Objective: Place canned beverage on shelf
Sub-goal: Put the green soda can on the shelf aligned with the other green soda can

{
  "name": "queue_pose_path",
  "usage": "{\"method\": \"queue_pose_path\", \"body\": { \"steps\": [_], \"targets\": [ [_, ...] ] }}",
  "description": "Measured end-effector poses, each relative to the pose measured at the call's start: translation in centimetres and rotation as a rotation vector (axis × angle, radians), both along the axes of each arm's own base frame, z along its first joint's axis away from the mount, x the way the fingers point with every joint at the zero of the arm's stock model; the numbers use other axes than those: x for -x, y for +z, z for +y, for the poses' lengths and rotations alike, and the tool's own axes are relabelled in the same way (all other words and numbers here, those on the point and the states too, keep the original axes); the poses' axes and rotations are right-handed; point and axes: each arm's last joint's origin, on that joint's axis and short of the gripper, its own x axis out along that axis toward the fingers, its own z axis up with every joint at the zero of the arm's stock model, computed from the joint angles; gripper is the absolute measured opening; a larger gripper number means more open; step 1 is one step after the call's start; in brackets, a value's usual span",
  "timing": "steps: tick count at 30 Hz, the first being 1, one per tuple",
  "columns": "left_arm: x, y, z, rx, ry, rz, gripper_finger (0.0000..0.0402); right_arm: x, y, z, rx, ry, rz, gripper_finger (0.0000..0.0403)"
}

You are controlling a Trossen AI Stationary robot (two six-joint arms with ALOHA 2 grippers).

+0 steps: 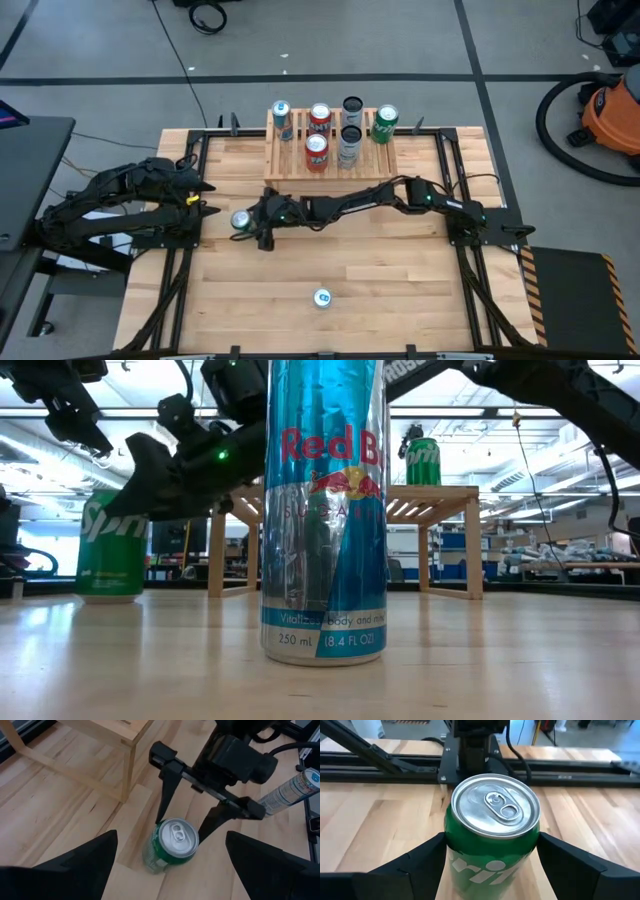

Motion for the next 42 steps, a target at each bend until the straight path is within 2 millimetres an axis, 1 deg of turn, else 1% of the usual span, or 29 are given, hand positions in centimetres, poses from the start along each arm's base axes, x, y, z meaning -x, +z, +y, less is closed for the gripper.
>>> {"method": "queue_pose_path", "body": {
  "steps": [5, 12, 15, 25, 28, 33, 37, 42],
  "targets": [
    [0.0, 0.0, 0.0, 0.0, 0.0, 0.001, 0.0373, 0.5, 0.4, 0.6, -0.032, -0.006, 0.068, 0.0307],
    [0.0, 0.0, 0.0, 0.001, 0.001, 0.001, 0.0373, 1.8, 2.0, 2.3, -0.048, 0.017, 0.164, 0.0307],
    [0.0, 0.0, 0.0, 0.001, 0.001, 0.001, 0.0373, 1.9, 2.2, 2.4, -0.04, 0.006, 0.17, 0.0307],
    [0.0, 0.0, 0.0, 0.004, 0.003, 0.0, 0.0373, 2.0, 2.2, 2.3, -0.062, -0.001, 0.177, 0.0308],
    [0.0, 0.0, 0.0, 0.004, 0.003, 0.0, 0.0373, 2.0, 2.2, 2.3, -0.056, -0.006, 0.178, 0.0319],
    [0.0, 0.0, 0.0, 0.003, 0.002, 0.0, 0.0373, 2.1, 1.8, 2.4, -0.032, 0.005, 0.199, 0.0351],
    [0.0, 0.0, 0.0, 0.002, 0.002, 0.0, 0.0373, 1.9, 2.2, 2.5, -0.031, 0.009, 0.164, 0.0377],
    [0.0, 0.0, 0.0, 0.002, 0.002, 0.0, 0.0373, 1.5, 2.9, 2.6, -0.059, 0.057, 0.082, 0.0394]
  ]
}}
